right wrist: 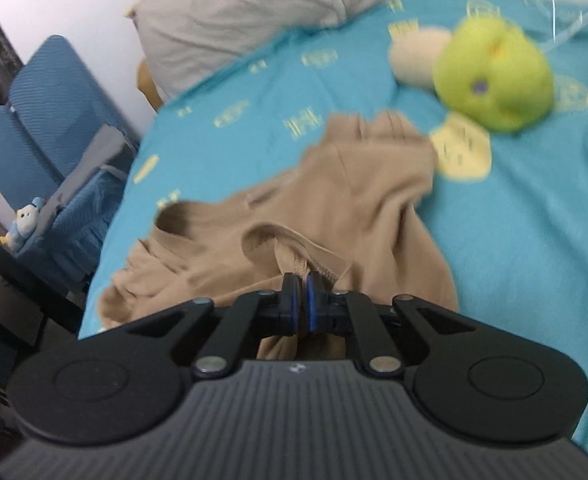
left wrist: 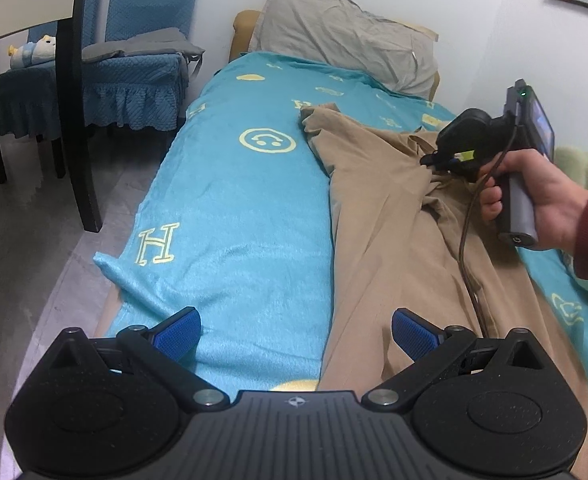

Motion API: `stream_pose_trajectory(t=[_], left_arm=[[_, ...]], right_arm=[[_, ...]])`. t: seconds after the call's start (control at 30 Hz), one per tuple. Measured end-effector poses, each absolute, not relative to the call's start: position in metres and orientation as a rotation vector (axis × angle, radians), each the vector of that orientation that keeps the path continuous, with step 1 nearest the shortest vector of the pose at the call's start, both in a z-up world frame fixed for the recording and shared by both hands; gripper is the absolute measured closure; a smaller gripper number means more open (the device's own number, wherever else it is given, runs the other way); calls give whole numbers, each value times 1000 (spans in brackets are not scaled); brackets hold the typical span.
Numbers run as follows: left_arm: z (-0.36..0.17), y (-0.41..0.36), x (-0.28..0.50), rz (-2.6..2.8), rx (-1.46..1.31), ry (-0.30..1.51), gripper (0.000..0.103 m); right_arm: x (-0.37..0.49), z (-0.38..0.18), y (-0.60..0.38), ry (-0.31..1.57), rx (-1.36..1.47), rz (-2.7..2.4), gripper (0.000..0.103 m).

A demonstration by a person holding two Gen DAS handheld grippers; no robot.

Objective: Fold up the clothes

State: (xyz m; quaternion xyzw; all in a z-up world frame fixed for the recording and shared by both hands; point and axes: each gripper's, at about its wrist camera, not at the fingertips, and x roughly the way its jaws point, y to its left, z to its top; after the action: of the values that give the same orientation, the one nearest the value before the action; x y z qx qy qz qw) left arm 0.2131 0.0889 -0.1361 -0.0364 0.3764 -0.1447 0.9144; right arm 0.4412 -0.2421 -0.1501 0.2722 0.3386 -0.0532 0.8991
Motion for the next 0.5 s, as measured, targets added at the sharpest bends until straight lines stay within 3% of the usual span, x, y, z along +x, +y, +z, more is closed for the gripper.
stream_pose_trajectory(t=[0.1, 0.13, 0.17, 0.23, 0.5], left_arm=[[-134, 89, 211, -283, -77, 783, 0], [-133, 89, 210, -284, -80, 780, 0], [-132, 89, 209, -284, -78, 777, 0], [-129, 87, 207, -286, -74, 771, 0], [-115, 70, 188, -314, -55, 745, 0]], right_arm=[[440, -147, -240, 721, 565, -78, 86], [437, -143, -238, 729, 562, -65, 69], [430, -136, -236, 722, 554, -48, 40], [409, -119, -234, 671, 526, -14, 11], [292, -29, -218, 592, 402, 42, 14]])
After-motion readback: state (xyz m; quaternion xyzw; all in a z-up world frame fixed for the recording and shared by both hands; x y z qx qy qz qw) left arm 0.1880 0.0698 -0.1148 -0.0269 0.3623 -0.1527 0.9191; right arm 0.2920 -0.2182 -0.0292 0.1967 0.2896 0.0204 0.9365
